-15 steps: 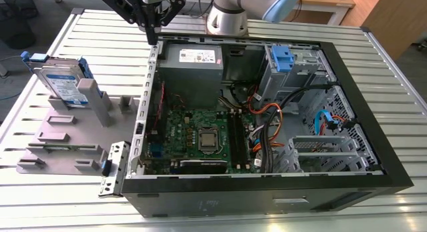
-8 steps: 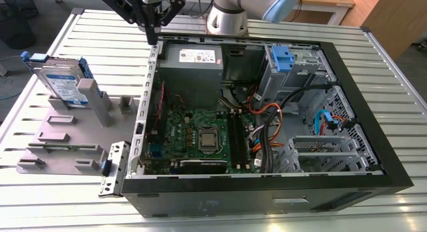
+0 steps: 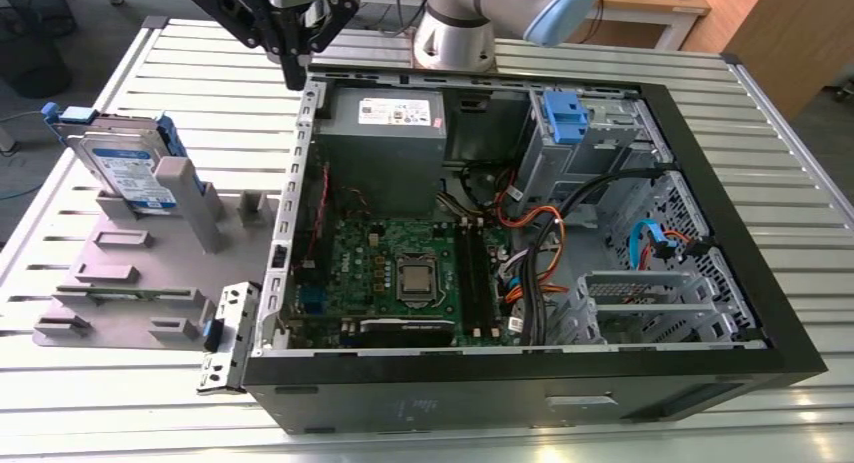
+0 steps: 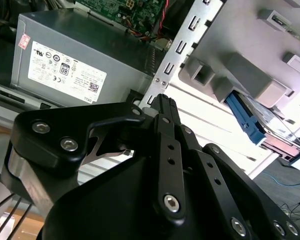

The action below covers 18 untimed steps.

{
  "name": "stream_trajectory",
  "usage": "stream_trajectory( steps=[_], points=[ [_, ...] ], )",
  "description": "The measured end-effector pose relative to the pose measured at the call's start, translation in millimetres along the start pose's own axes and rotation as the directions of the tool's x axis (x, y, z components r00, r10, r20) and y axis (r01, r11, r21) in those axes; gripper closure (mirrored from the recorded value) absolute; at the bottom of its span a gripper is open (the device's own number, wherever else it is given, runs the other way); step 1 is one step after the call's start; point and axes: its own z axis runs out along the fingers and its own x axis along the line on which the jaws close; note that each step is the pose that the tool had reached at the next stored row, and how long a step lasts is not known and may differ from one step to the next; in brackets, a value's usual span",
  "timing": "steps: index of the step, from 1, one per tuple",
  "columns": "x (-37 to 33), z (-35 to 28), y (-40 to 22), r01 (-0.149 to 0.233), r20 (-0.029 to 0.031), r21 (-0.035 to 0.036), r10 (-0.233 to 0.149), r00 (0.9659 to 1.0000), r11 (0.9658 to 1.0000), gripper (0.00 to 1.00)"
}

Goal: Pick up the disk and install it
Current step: 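Reach for the disk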

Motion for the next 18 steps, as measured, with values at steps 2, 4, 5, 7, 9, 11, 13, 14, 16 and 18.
stream_trajectory(
  steps=[2, 4, 5, 7, 9, 11, 13, 14, 16, 18],
  points=[
    [3.5, 0.1, -0.3, 0.0, -0.0001, 0.0001, 0.0, 1.0, 1.0, 0.89],
    [7.0, 0.3, -0.6, 0.0, 0.0, 0.0, 0.0, 1.0, 1.0, 0.89],
    [8.9, 0.4, -0.7, 0.0, 0.0, 0.0, 0.0, 1.0, 1.0, 0.89],
    [12.7, 0.6, -1.0, 0.0, 0.0, 0.0, 0.0, 1.0, 1.0, 0.89],
    [16.5, 0.7, -1.3, 0.0, 0.0, 0.0, 0.0, 1.0, 1.0, 0.89],
    [20.3, 0.9, -1.6, 0.0, -0.0001, 0.0, 0.0, 1.0, 1.0, 0.89],
    [24.1, 1.1, -1.9, 0.0, 0.0, 0.0, 0.0, 1.0, 1.0, 0.89],
    [25.9, 1.3, -2.0, 0.0, 0.0, 0.0, 0.0, 1.0, 1.0, 0.89],
    [29.7, 1.4, -2.3, 0.0, 0.0, 0.0, 0.0, 1.0, 1.0, 0.89],
    [33.0, 1.6, -2.6, 0.0, 0.0, 0.0, 0.0, 1.0, 1.0, 0.89]
  ],
)
